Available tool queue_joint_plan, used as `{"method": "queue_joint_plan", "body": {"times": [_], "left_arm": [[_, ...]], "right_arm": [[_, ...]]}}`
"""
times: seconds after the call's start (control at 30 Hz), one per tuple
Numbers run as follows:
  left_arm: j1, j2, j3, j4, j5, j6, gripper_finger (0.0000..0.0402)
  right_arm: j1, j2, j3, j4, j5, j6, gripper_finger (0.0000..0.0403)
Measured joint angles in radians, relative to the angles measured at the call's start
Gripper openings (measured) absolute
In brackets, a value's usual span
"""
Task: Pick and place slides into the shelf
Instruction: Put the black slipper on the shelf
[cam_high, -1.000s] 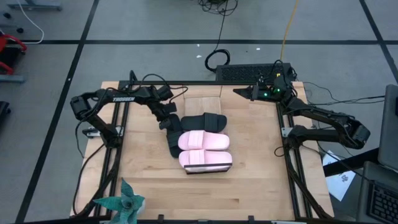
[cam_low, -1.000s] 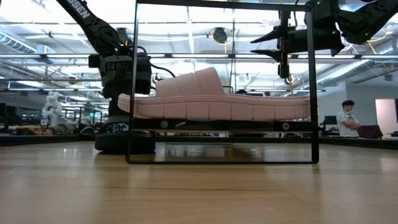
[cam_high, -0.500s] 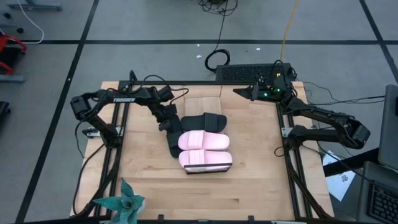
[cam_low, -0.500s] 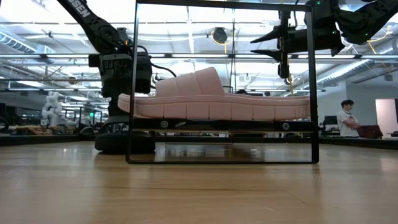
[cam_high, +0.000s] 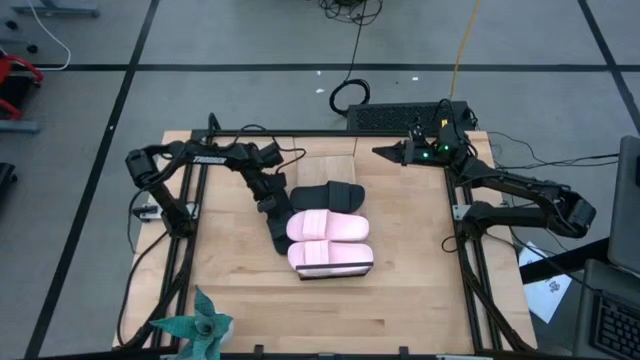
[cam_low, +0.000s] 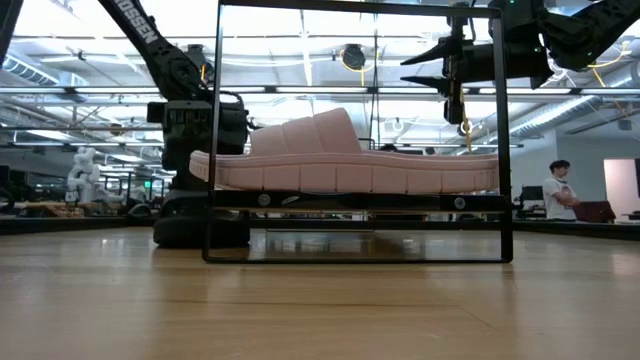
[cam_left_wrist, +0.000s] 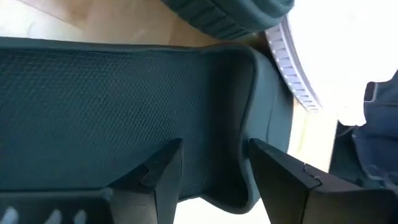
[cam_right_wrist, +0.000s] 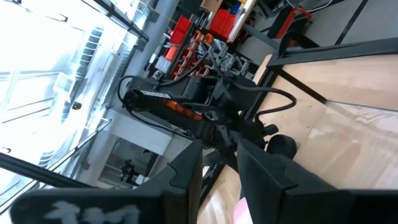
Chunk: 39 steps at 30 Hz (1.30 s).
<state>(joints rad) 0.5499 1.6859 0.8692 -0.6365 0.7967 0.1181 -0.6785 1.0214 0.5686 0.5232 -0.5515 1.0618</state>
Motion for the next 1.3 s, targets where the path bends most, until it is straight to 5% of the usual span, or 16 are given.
{"method": "queue_joint_plan", "body": {"times": [0.3,0.87,1.03,1.17,1.3], "left_arm": [[0.013,-0.001,0.000,0.000,0.155,0.007,0.0187],[-0.042,-0.001,0.000,-0.054,0.141,0.062,0.0186],[-0.067,-0.001,-0.001,-0.041,0.065,0.063,0.0183],[-0.070,-0.001,-0.001,-0.041,0.044,0.063,0.0141],[-0.062,-0.002,-0.001,-0.041,0.044,0.063,0.0055]], "right_arm": [[0.000,0.000,0.000,-0.002,0.002,0.000,0.0093],[0.000,0.000,0.000,-0.002,0.005,0.000,0.0093],[0.000,0.000,0.000,-0.002,0.005,0.000,0.0093],[0.000,0.000,0.000,-0.002,0.005,0.000,0.0093],[0.000,0.000,0.000,-0.002,0.005,0.000,0.0093]]}}
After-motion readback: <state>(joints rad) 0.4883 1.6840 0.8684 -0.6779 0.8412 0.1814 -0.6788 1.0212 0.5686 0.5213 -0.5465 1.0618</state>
